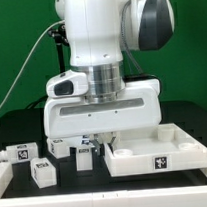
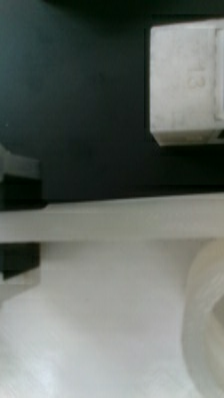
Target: Assemble one leg
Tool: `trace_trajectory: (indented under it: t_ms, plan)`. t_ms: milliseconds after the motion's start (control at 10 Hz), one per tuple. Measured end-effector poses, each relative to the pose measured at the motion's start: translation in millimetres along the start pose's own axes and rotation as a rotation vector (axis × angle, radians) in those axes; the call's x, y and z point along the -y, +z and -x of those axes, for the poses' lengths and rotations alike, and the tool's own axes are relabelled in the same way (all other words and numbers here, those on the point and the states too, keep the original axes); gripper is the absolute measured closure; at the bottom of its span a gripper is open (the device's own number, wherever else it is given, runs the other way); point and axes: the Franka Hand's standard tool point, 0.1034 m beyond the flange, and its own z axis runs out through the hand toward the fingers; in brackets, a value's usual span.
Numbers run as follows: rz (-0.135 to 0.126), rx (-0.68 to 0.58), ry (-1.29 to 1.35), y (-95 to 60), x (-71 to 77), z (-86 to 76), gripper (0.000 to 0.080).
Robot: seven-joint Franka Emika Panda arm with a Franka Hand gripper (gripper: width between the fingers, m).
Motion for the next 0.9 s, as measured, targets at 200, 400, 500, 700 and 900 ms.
trace_trajectory:
  t_ms: [200,400,500,700,900]
  plan:
    - [0.023,-0.001,0.055,17.5,10.4,-24.6,0.0748]
    - [0.039,-0.017,0.105,27.6,9.7,-46.6,0.0748]
    - [0.036,-0.012,0.112,27.8,9.5,-47.9,0.0748]
    - [0.031,0.012,0.135,27.5,9.9,-48.0,0.0748]
    - [0.038,0.013,0.136,27.6,8.7,-47.1,0.0748]
